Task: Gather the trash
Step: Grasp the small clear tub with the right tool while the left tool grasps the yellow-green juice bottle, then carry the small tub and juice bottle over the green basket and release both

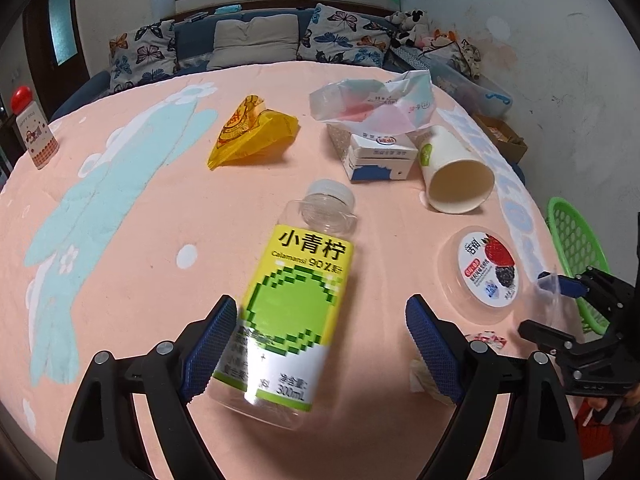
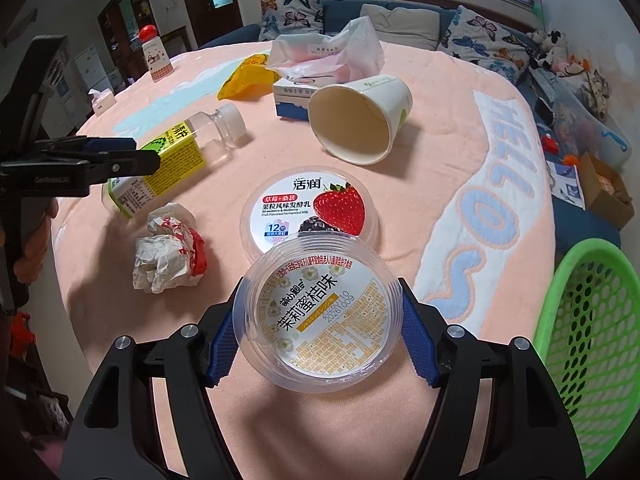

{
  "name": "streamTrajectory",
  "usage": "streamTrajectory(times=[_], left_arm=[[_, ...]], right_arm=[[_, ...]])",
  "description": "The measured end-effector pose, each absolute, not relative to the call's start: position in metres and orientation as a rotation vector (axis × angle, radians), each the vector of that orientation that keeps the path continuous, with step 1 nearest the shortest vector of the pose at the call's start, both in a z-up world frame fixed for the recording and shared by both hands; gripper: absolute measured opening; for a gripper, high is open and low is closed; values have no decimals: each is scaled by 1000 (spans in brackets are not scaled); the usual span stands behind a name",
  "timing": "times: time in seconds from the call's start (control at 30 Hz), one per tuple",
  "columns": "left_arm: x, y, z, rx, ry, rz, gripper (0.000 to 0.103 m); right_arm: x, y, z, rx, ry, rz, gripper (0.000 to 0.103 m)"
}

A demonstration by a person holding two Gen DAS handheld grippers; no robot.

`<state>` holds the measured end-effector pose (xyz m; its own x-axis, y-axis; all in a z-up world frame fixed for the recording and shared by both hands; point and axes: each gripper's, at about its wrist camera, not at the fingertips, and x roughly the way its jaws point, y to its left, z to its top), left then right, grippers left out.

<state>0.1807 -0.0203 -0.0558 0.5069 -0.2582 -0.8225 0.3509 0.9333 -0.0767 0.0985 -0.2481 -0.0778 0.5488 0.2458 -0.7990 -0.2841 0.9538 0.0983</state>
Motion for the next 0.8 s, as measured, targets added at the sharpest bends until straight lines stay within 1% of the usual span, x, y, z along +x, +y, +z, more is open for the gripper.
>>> streamTrajectory(times=[0.23, 0.27, 0.33, 0.5, 0.53, 0.8], left_arm=[[190, -23, -69, 144, 1010, -377, 83], [191, -24, -70, 153, 1011, -374, 81], [193, -24, -73, 165, 1016, -366, 73], [200, -21, -81, 158, 1036, -360, 62], [200, -20, -83, 163, 1037, -356, 58], [192, -16, -78, 109, 1020, -362, 54]], right_arm=[[96, -248, -72, -50, 927, 319, 70], [96, -248, -72, -49, 927, 320, 70], [95, -248, -72, -54, 926, 316, 70], [93, -249, -70, -60, 927, 312, 70], [92, -249, -69, -62, 926, 310, 70], [88, -255, -61, -66, 910, 293, 70]])
